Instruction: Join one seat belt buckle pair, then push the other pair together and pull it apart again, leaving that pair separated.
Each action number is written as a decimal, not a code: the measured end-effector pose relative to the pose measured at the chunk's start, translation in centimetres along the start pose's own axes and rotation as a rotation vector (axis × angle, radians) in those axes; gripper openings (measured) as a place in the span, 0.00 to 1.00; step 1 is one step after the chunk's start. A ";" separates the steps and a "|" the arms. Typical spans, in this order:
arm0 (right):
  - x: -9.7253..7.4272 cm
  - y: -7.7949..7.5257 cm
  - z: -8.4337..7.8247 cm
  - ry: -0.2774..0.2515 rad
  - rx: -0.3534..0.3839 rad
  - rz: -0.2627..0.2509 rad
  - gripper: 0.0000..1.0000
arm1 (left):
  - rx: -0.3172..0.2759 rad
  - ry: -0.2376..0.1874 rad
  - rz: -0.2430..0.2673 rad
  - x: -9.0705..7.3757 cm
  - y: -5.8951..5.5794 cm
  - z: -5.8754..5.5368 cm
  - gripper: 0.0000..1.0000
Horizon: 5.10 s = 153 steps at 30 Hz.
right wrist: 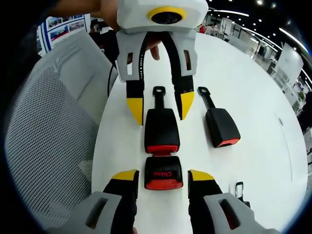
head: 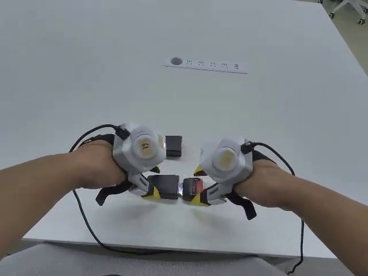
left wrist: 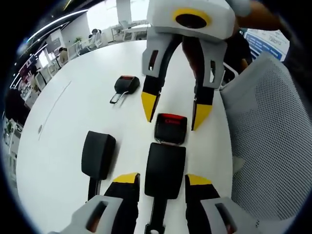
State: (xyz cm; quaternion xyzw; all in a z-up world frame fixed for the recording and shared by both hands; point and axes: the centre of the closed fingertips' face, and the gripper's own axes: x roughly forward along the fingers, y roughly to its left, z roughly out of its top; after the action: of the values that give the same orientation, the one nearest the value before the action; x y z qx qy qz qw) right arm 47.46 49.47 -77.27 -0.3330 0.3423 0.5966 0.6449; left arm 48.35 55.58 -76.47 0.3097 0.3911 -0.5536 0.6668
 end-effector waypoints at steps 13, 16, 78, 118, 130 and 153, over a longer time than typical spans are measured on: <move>-3.0 -4.1 -2.0 0.016 0.030 -0.080 0.36 | 0.004 -0.055 0.071 -1.7 4.5 2.3 0.41; -3.6 -4.9 -2.8 0.031 0.037 -0.092 0.36 | 0.003 -0.051 0.070 -1.4 5.5 2.3 0.42; 0.1 -11.1 -4.1 0.054 0.016 -0.029 0.32 | 0.083 0.075 -0.022 3.3 10.3 0.3 0.33; 2.6 -11.4 -1.1 0.010 0.011 -0.010 0.29 | 0.141 0.077 -0.050 3.8 10.4 0.4 0.30; 2.5 -11.2 -1.0 0.020 0.010 -0.017 0.30 | 0.141 0.074 -0.049 3.7 10.3 0.5 0.31; 1.6 -11.3 -1.8 0.052 0.005 -0.018 0.30 | 0.125 0.088 -0.047 3.6 10.4 0.3 0.31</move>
State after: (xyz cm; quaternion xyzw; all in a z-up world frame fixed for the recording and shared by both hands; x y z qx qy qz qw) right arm 58.70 48.06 -79.32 -0.3499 0.3573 0.5811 0.6420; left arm 58.93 55.55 -79.62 0.3652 0.3920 -0.5784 0.6152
